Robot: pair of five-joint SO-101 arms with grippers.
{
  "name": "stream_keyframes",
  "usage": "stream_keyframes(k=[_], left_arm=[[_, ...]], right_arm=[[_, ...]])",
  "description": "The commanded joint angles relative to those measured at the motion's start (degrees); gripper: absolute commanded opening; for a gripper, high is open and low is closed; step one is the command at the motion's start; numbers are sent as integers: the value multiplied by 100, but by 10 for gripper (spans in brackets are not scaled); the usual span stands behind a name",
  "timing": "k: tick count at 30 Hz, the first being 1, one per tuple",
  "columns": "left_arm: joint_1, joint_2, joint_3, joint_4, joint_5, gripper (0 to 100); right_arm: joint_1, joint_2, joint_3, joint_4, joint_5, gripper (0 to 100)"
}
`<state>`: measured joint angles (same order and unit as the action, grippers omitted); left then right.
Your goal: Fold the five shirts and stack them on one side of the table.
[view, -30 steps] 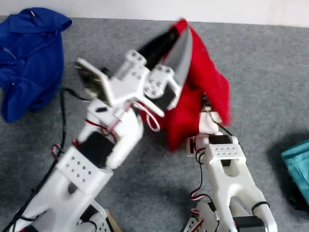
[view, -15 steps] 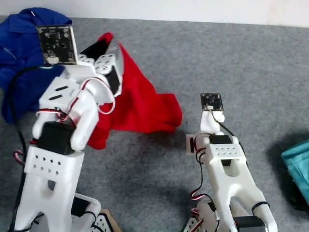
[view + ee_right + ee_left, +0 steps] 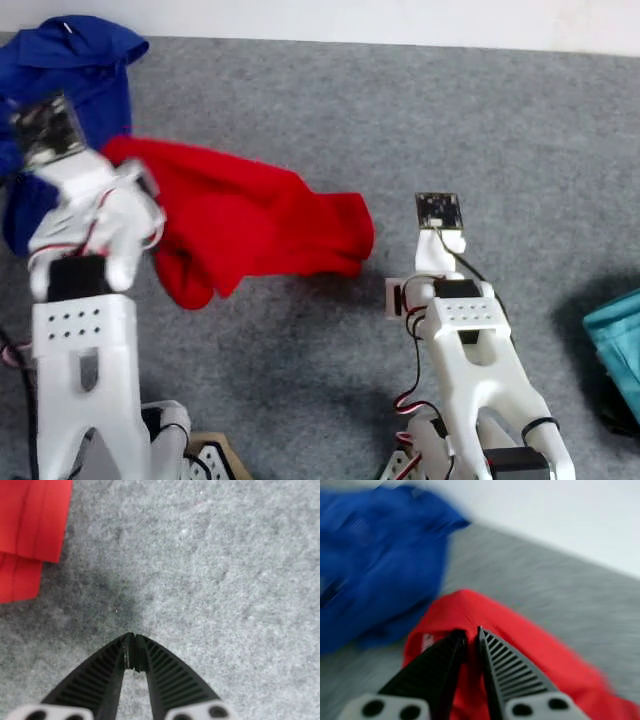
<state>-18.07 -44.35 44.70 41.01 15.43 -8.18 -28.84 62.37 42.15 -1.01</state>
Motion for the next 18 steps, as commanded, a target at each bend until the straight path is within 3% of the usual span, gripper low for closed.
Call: stream_keyframes(k=[1, 4, 9, 13, 18], left_arm=[[-848, -92, 532, -686, 0, 17], [-1332, -92, 910, -1257, 0, 111], [-1402, -127, 1235, -1257, 0, 354], [-1402, -145, 1112, -1002, 9, 329], [-1367, -233, 57, 747, 26, 246]], right_arm=[[-31, -127, -84, -92, -62, 7], [-101, -127, -57, -92, -53, 7], [-84, -127, -57, -92, -53, 7], [-84, -127, -57, -92, -53, 7], [-110, -127, -57, -92, 97, 8]])
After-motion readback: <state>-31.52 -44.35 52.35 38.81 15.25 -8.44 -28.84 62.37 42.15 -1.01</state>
